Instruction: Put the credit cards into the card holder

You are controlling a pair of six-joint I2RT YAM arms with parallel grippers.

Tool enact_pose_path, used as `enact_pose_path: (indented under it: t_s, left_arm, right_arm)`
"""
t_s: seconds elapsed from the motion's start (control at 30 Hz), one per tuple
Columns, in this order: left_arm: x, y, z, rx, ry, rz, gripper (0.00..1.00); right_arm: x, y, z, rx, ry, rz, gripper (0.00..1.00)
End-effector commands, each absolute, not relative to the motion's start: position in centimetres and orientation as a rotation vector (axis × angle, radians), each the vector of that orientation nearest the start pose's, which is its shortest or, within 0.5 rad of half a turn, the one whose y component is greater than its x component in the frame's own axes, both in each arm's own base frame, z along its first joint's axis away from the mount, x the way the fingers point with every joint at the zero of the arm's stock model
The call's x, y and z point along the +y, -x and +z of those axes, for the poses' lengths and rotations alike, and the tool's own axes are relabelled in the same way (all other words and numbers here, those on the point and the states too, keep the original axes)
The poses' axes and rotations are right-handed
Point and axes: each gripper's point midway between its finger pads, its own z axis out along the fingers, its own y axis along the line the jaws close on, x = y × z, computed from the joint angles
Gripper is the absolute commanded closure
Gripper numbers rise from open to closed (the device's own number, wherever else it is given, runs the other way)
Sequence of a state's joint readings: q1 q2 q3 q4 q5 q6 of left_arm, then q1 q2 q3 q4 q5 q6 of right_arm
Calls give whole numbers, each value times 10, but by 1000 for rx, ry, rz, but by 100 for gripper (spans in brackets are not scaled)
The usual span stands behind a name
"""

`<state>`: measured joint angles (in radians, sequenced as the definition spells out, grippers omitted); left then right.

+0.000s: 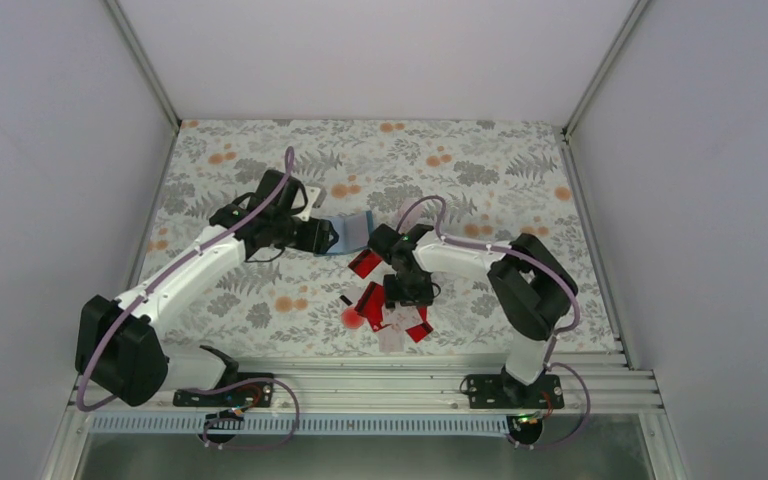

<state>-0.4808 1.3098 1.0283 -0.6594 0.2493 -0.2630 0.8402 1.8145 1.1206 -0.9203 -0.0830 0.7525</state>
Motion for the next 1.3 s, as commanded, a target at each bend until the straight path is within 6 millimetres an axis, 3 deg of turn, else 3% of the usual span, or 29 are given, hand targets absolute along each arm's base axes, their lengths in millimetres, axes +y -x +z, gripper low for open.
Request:
enact_pose_path:
  t_s: [0.0, 0.47, 0.83, 1.27]
  left_arm:
    - [-219, -288, 178, 2502, -399, -767, 34]
    - [-247, -290, 190, 2469, -420, -979, 33]
    - [-274, -288, 195, 2442, -472, -1205, 33]
    - [-291, -294, 194, 2444, -486, -1321, 33]
  right_arm:
    - [213, -196, 9, 3155, 100, -98, 47]
    - [215, -218, 44, 3043, 57, 54, 47]
    - [236, -245, 101, 2900, 68, 304, 45]
    - [270, -264, 165, 2749, 151, 538, 44]
